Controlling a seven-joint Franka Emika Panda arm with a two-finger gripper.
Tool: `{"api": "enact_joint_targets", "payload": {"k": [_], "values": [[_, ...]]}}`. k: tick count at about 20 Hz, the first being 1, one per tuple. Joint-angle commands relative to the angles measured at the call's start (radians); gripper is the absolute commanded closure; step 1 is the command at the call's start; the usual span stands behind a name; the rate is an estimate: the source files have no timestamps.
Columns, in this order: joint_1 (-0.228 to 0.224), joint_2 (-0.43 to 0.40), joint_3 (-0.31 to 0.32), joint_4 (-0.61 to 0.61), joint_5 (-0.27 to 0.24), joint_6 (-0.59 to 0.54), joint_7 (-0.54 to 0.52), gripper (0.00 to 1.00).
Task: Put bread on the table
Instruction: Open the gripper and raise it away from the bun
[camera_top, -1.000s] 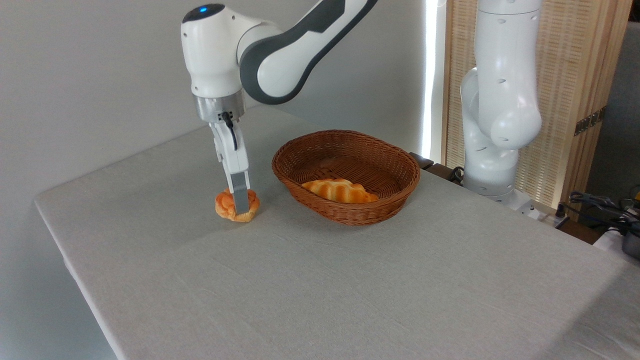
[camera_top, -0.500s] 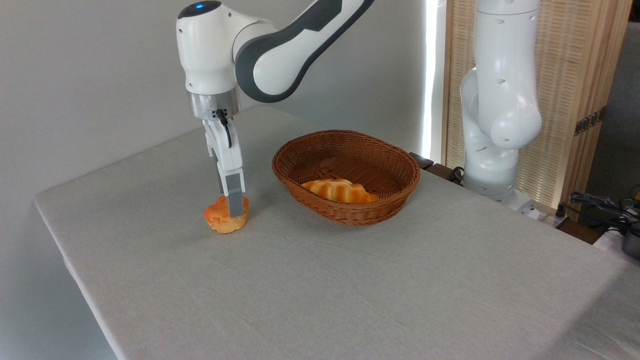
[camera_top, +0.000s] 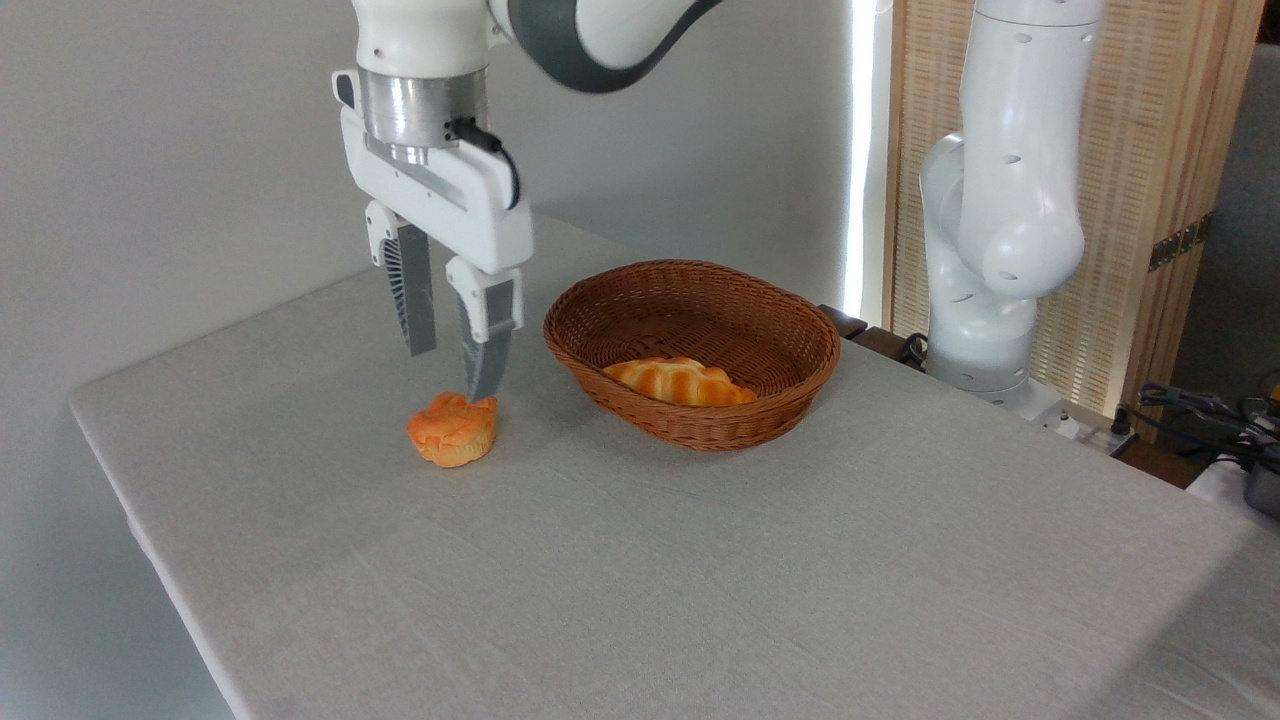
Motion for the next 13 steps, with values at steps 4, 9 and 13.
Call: {"api": "enact_joint_targets", "payload": {"k": [4, 9, 13], "values": [[-0.005, 0.014, 0.103, 0.071, 0.080, -0.136, 0.084, 0.00], [0.061, 0.011, 0.116, 0.090, 0.024, -0.156, 0.193, 0.00], [0.061, 0.009, 0.119, 0.094, -0.038, -0.156, 0.221, 0.00]]}}
